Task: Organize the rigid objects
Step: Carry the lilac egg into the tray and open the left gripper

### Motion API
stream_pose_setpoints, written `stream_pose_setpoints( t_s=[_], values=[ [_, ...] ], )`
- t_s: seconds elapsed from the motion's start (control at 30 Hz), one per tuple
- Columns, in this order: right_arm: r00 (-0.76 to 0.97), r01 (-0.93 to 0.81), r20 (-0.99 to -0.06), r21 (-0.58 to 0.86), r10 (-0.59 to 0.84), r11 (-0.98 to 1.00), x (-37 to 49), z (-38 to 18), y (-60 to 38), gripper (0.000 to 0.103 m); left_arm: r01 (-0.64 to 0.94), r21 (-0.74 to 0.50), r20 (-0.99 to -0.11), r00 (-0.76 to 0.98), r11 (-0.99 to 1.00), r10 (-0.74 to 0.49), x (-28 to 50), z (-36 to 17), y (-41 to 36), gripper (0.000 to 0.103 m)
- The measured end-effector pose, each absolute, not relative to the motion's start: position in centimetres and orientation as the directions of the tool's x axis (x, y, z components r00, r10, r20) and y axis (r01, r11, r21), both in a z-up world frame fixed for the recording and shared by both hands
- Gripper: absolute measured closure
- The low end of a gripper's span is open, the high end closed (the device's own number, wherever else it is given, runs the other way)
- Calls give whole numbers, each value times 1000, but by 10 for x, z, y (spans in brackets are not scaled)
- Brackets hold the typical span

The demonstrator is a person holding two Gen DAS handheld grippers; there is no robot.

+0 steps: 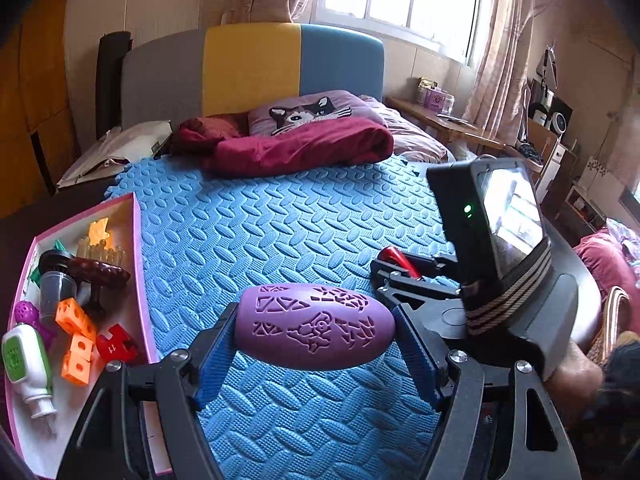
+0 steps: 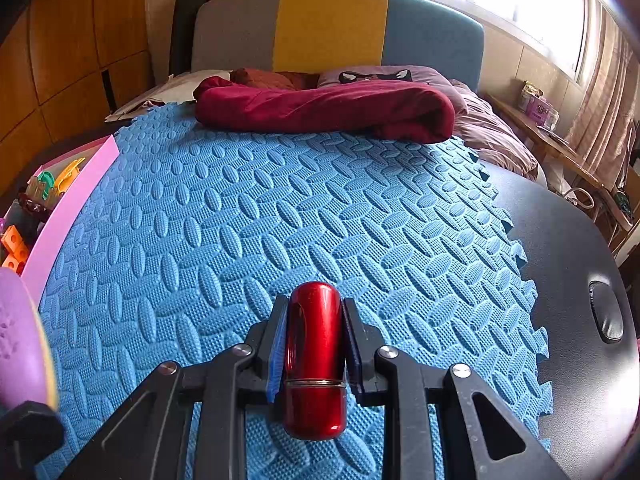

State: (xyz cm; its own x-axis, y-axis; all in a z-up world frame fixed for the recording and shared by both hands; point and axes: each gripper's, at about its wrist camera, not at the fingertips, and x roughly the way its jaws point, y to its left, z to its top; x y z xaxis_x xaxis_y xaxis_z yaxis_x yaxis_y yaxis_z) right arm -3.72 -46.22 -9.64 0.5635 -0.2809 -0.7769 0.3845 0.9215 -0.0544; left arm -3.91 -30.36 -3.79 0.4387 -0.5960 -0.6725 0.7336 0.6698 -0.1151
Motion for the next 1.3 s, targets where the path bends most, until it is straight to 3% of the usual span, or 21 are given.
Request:
stream_pose_setpoints(
  t_s=[0.83,1.3],
  values=[
    [563,385,-775,-62,-288,921,-37,-96,-461,79,642,-210,-621,495,738,-608,-14,14,-218,27],
    [561,385,-774,-70,-293,920,-37,-95,-462,79,344,-186,-688,623,920,-372,33,-21,-59,28]
  ],
)
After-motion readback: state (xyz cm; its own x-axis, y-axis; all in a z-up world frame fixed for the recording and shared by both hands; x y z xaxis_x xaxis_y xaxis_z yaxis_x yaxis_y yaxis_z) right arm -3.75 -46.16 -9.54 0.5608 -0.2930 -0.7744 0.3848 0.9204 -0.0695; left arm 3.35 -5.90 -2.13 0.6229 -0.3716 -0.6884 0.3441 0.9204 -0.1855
